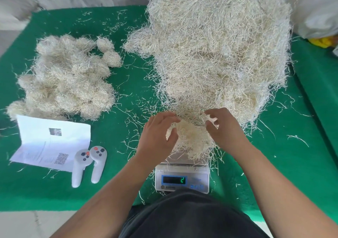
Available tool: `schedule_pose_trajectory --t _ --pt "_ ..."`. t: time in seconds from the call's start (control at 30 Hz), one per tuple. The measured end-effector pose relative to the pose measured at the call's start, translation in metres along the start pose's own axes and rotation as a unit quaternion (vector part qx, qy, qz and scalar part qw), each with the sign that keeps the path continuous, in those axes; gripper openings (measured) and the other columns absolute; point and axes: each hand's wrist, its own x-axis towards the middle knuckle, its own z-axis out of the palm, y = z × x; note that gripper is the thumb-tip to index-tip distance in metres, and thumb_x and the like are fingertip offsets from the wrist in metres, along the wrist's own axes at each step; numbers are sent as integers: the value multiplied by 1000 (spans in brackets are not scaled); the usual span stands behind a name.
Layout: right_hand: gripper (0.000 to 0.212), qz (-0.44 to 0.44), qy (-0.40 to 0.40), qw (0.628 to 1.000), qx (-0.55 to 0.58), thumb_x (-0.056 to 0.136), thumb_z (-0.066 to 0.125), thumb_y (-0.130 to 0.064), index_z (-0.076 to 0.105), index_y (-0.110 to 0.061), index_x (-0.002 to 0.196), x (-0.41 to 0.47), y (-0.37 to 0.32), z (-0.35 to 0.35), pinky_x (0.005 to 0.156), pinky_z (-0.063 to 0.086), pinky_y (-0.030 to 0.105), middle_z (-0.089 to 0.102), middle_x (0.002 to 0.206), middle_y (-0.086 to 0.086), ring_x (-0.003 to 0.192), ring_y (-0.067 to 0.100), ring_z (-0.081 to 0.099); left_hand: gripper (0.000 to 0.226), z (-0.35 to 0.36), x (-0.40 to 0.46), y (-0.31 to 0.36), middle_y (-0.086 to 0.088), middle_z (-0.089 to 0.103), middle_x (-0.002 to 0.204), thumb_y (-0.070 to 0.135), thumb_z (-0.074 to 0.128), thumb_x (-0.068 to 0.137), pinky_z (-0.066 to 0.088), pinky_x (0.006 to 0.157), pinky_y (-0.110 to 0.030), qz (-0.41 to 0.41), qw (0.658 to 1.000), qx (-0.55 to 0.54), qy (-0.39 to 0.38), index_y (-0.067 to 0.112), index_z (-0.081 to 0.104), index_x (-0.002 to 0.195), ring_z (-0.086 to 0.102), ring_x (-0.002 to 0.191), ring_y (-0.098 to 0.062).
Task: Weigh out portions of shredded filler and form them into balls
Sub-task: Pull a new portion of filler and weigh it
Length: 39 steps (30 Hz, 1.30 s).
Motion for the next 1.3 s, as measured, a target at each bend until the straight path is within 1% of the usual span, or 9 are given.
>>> schedule_pose_trajectory --t 0.2,0.3,0.43,0.67,0.8,0.93,1.03,1.17,1.3 --pt "70 120 -19 973 -198 96 68 -42 34 -26 155 61 43 -4 84 58 46 52 135 14 109 32 62 29 7 20 5 24 51 132 25 58 98 40 114 -42 -21 998 -63 4 35 65 124 44 129 -2" --pt "47 108 -75 945 -300 99 63 -45 58 -22 140 76 55 0 89 58 46 57 126 13 110 33 60 27 11 34 10 28 50 129 27 56 99 40 111 -31 -14 997 -79 5 38 64 123 44 128 4" --pt "30 50 2 989 -139 103 59 -32 57 -17 77 85 53 -7 70 40 36 51 88 7 87 29 51 27 12 55 18 26 53 130 33 55 100 32 106 -23 -11 996 -90 4 39 62 126 45 125 6" --pt "16 24 60 950 306 104 57 -44 69 -42 93 72 -11 -54 55 45 9 72 83 -20 66 -4 63 84 31 121 54 12 50 147 40 77 90 46 102 -30 -69 971 -159 -165 36 28 158 52 122 -6" --pt "8 1 43 956 289 98 63 -54 60 -51 105 74 -17 -60 62 50 7 72 102 -25 83 -6 67 14 36 154 65 8 72 94 19 62 101 50 59 -18 -36 974 -198 -105 18 66 114 66 71 -1" --pt "67 35 -48 971 233 83 74 -62 47 -43 141 80 -7 -60 71 56 17 58 124 -27 102 -5 62 35 35 159 62 14 70 67 9 60 99 47 51 -14 -133 911 -386 -53 38 71 82 58 53 5" --pt "5 1 -7 987 159 100 68 -37 67 -33 102 88 2 -56 62 47 17 70 89 -24 66 -3 62 28 33 162 53 17 61 58 20 64 98 42 46 -15 -189 888 -419 -17 41 69 81 51 47 3" --pt "10 22 44 989 141 102 65 -28 72 -28 94 103 12 -58 45 33 10 67 73 -25 44 -3 49 15 25 170 38 14 52 57 41 61 102 34 46 -24 -244 877 -414 22 30 69 95 42 55 -8" --pt "28 121 56 975 178 99 66 -41 75 -15 106 119 17 -53 77 47 31 66 99 -2 79 5 61 18 18 172 28 17 53 57 42 59 103 37 51 -25 -255 877 -408 13 27 69 98 41 55 -7"
